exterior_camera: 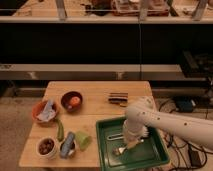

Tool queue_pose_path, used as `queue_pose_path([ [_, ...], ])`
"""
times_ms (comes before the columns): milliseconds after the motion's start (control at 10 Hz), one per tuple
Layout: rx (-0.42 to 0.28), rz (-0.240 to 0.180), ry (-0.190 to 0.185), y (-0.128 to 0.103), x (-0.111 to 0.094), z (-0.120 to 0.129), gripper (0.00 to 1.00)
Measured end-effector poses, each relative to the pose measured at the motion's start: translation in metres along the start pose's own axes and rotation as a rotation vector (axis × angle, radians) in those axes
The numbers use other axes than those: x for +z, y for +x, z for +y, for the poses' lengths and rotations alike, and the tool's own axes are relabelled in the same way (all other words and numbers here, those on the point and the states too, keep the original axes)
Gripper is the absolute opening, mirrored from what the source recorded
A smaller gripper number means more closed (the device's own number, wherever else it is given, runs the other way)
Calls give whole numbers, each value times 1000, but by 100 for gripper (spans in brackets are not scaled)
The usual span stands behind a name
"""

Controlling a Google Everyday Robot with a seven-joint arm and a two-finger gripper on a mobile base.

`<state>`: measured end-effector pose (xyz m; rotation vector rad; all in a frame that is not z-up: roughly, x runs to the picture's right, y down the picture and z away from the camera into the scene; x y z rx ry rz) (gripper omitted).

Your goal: Place fork in tray

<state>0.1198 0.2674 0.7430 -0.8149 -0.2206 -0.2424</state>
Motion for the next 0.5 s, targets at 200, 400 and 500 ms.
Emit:
queue_pose_path([
  [200, 52, -4, 40, 7, -31, -13, 80],
  [400, 75, 15, 98, 10, -67, -38, 80],
  [500, 82, 23, 121, 11, -83, -52, 80],
])
